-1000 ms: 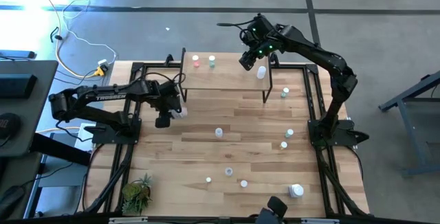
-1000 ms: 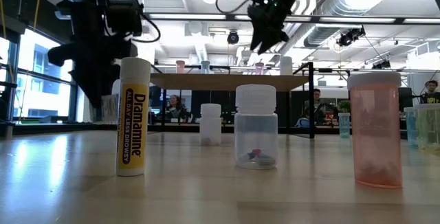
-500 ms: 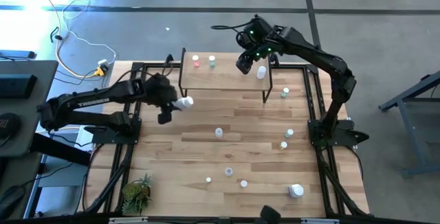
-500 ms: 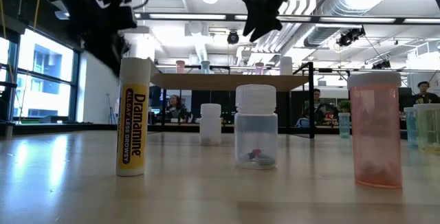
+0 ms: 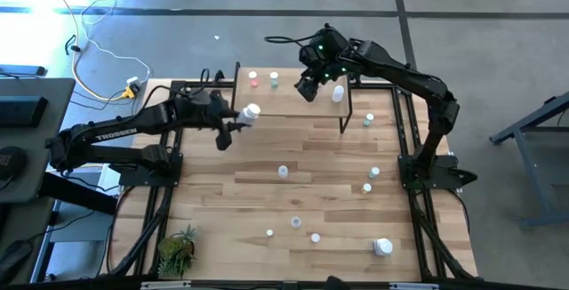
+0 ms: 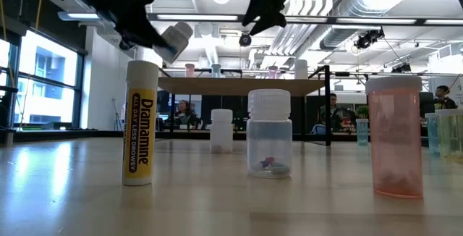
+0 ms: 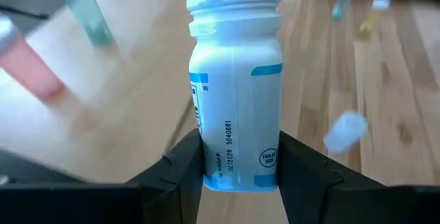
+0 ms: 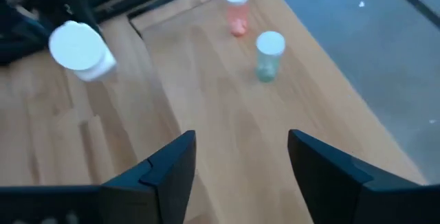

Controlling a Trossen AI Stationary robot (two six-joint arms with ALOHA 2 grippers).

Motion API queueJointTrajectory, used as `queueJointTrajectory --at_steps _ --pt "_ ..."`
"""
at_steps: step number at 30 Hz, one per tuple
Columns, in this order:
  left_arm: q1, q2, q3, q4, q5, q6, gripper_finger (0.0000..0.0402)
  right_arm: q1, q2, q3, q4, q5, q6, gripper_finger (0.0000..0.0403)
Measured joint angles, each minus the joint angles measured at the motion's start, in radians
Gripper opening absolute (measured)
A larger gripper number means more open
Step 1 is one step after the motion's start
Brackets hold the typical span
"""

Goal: Pick and place medicine bottles onto shelf by color
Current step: Put the white pill bottle on the shelf

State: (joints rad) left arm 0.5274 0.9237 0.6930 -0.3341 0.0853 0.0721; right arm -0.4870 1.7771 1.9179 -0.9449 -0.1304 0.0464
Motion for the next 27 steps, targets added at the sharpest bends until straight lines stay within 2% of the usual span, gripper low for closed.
queueJointTrajectory --at_steps 4,11,14,19,27 --pt "0.000 0.000 0.000 0.088 -0.008 -0.021 0.0138 -0.001 0.000 0.000 0.042 -0.035 -0.001 0.0257" --pt "0.000 0.000 0.000 0.259 -0.033 -0.047 0.0139 0.004 0.000 0.000 0.245 -0.347 -0.067 0.0275" --pt "0.000 0.000 0.000 0.318 -0.052 -0.046 0.0138 0.014 0.000 0.000 0.332 -0.406 -0.110 0.0275" --pt "-0.009 0.020 0.000 0.432 -0.053 -0.043 0.0139 0.035 0.005 0.000 0.414 -0.420 -0.192 0.0275" --pt "-0.053 0.088 0.000 0.588 -0.072 -0.043 0.0139 0.062 0.017 -0.001 0.448 -0.399 -0.203 0.0275"
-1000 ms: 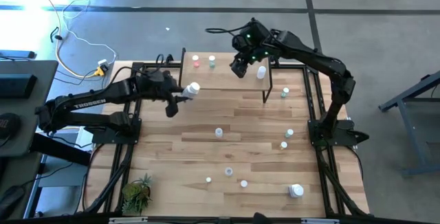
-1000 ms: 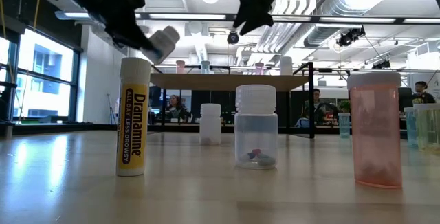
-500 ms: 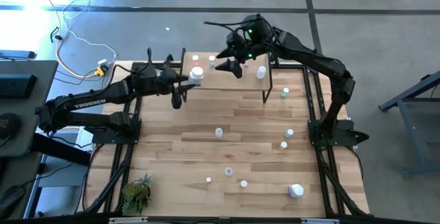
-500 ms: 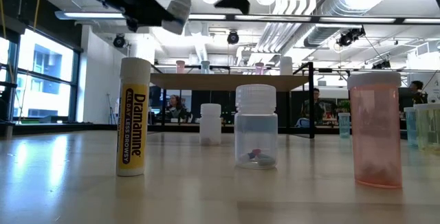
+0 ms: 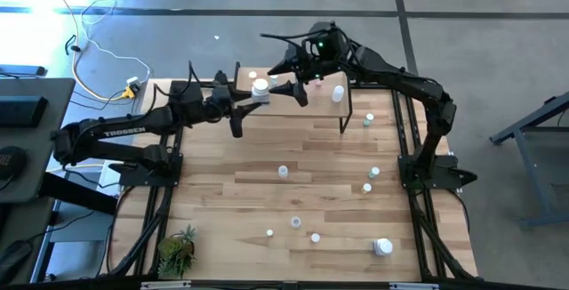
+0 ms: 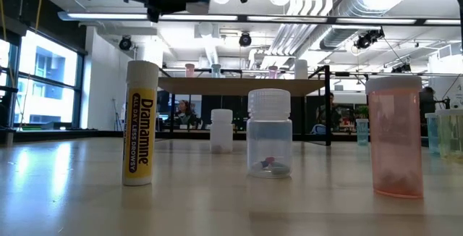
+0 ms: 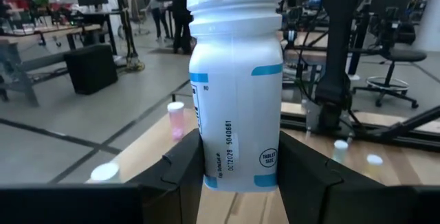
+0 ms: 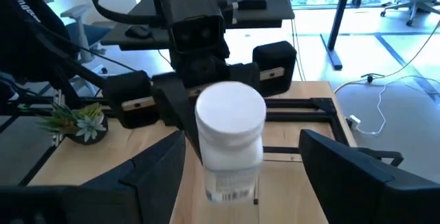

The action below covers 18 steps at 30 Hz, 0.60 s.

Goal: Pick and place medicine bottles onto shelf by color
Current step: Put the white pill bottle on the shelf

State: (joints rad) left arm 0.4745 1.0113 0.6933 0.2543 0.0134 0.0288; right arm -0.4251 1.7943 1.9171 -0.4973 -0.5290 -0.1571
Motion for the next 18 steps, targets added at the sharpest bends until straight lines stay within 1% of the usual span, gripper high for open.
queueJointTrajectory --at_steps 8,14,18 --pt "-0.040 0.084 0.000 0.113 -0.004 0.000 0.0139 0.032 0.000 0.000 -0.004 -0.002 0.002 0.0275" --pt "-0.059 0.119 0.000 0.175 -0.029 0.000 0.0140 0.035 0.000 -0.001 -0.026 -0.002 0.023 0.0275" --pt "-0.065 0.130 0.000 0.183 -0.029 0.000 0.0140 0.035 0.000 -0.001 -0.025 0.002 0.045 0.0256"
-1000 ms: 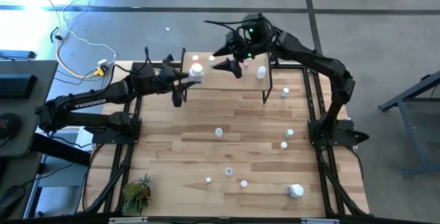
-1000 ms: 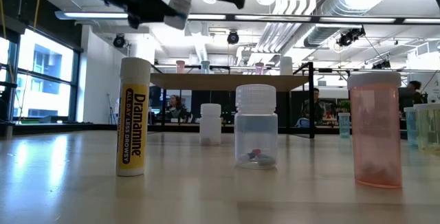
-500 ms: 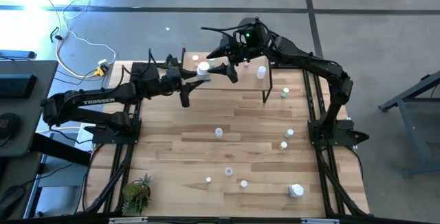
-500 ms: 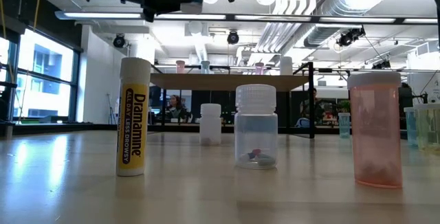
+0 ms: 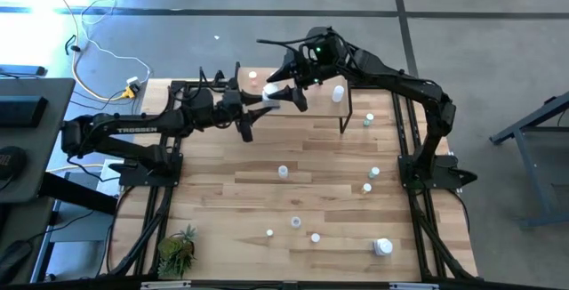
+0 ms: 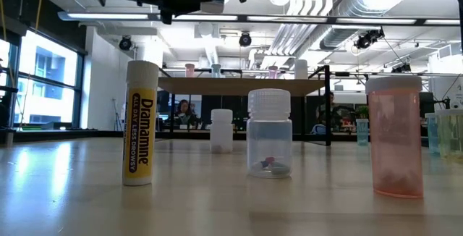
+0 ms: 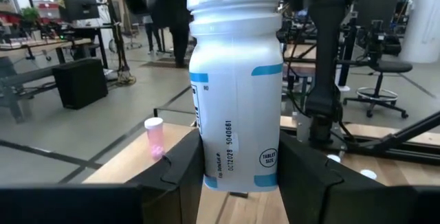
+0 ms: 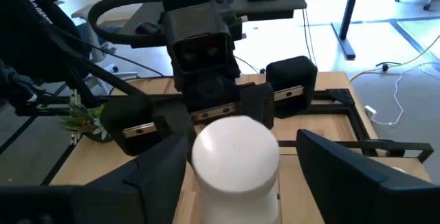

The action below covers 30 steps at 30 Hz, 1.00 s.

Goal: Pick and place medicine bottles onto shelf by color
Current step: Put the white pill bottle on the shelf

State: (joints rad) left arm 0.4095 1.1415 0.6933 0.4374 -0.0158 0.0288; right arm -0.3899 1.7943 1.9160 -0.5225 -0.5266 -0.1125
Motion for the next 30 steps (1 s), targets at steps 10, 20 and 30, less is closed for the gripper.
queueJointTrajectory --at_steps 10,20,30 --pt "0.002 0.002 0.000 0.031 -0.012 0.000 0.0140 0.000 0.000 0.000 -0.020 0.000 0.009 0.0178" --pt "0.002 0.002 0.000 0.030 -0.019 -0.003 0.0143 0.005 0.000 0.000 -0.020 0.002 0.024 0.0152" --pt "0.002 0.002 0.000 0.027 -0.020 0.005 0.0195 0.004 0.000 0.000 -0.028 0.002 0.026 0.0150"
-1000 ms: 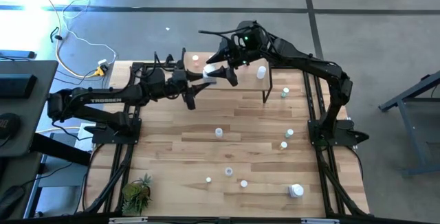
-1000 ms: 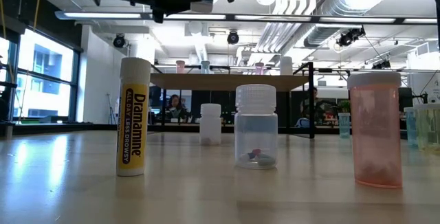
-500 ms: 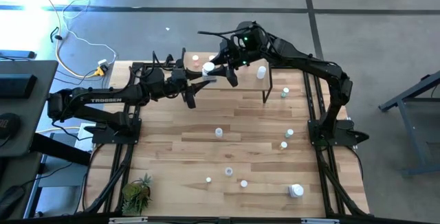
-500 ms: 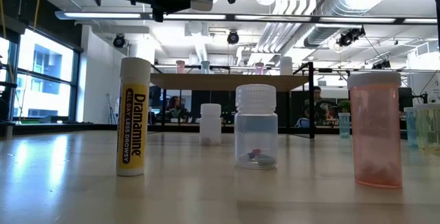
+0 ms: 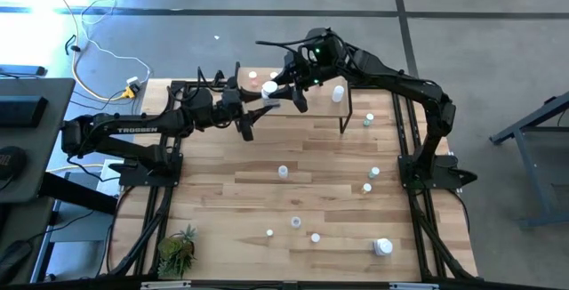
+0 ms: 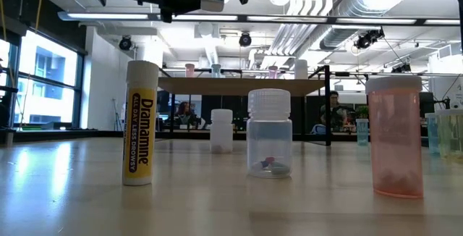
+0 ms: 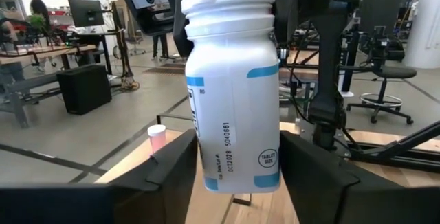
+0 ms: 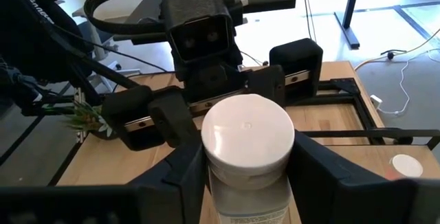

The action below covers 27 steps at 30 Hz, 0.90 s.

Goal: Pick and place medicine bottles onto shelf by color
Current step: Put the white pill bottle on the shelf

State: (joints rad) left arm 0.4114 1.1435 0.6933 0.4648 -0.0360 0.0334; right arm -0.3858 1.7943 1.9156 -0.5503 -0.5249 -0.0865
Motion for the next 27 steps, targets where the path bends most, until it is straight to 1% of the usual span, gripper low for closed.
queueJointTrajectory --at_steps 4,11,18,27 --pt "0.000 0.000 0.000 -0.001 -0.014 -0.001 0.0228 -0.004 0.000 0.000 0.000 -0.001 0.000 0.0151" --pt "0.000 -0.001 0.000 -0.001 -0.081 -0.054 0.0274 -0.040 -0.003 0.000 -0.019 -0.004 -0.001 0.0151" --pt "0.000 -0.001 0.000 0.004 -0.091 -0.056 0.0280 -0.112 -0.041 0.000 -0.044 0.002 -0.051 0.0150" --pt "0.000 -0.001 0.000 0.004 -0.102 -0.049 0.0280 -0.264 -0.111 0.000 -0.028 0.006 -0.156 0.0150"
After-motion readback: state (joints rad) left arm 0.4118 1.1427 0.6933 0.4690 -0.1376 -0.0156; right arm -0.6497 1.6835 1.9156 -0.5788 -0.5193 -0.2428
